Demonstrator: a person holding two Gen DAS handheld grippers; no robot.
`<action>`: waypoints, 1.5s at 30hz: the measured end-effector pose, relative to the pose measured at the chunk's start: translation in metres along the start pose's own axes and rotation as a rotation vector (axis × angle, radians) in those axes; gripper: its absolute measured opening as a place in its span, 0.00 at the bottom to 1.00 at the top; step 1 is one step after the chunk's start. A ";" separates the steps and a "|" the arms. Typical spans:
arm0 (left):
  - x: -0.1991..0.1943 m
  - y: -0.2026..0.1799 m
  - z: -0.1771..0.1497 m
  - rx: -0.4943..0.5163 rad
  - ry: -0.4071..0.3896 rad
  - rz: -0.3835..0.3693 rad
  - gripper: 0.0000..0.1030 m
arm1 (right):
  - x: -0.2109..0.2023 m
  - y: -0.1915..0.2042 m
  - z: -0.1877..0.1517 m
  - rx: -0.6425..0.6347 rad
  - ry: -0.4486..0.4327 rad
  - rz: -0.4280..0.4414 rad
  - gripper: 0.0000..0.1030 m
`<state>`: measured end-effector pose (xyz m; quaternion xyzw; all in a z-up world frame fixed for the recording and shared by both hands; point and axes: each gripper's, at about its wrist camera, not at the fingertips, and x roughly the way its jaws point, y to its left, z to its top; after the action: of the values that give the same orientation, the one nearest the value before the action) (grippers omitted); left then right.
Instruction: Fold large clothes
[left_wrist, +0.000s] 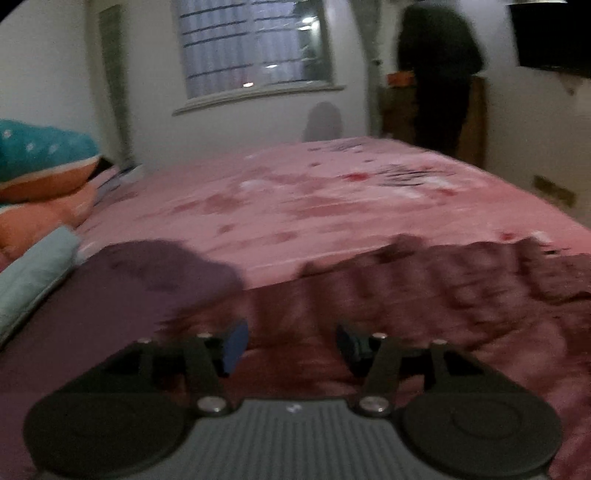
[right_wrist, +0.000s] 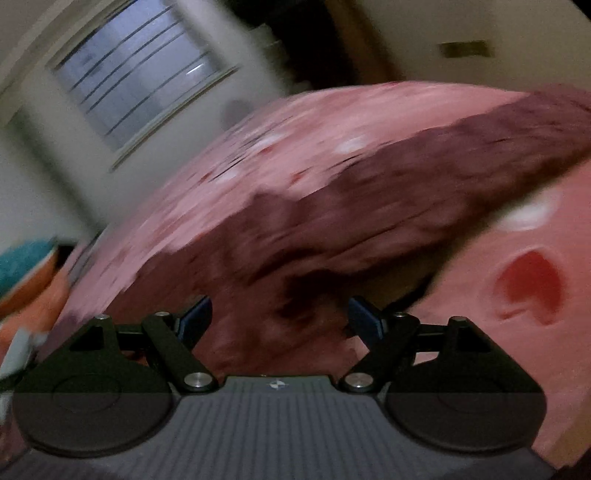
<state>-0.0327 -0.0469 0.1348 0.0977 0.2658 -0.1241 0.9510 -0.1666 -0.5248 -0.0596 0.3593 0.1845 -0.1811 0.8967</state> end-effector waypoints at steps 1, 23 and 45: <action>-0.004 -0.013 0.001 0.007 0.000 -0.035 0.56 | -0.004 -0.011 0.005 0.039 -0.027 -0.032 0.98; -0.017 -0.210 -0.054 0.114 0.204 -0.481 0.67 | -0.018 -0.203 0.071 0.602 -0.353 -0.031 0.95; -0.015 -0.215 -0.064 0.107 0.220 -0.529 0.77 | -0.006 -0.197 0.105 0.346 -0.363 -0.081 0.22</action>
<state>-0.1378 -0.2322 0.0637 0.0881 0.3767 -0.3701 0.8446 -0.2412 -0.7315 -0.0996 0.4613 0.0010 -0.3071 0.8324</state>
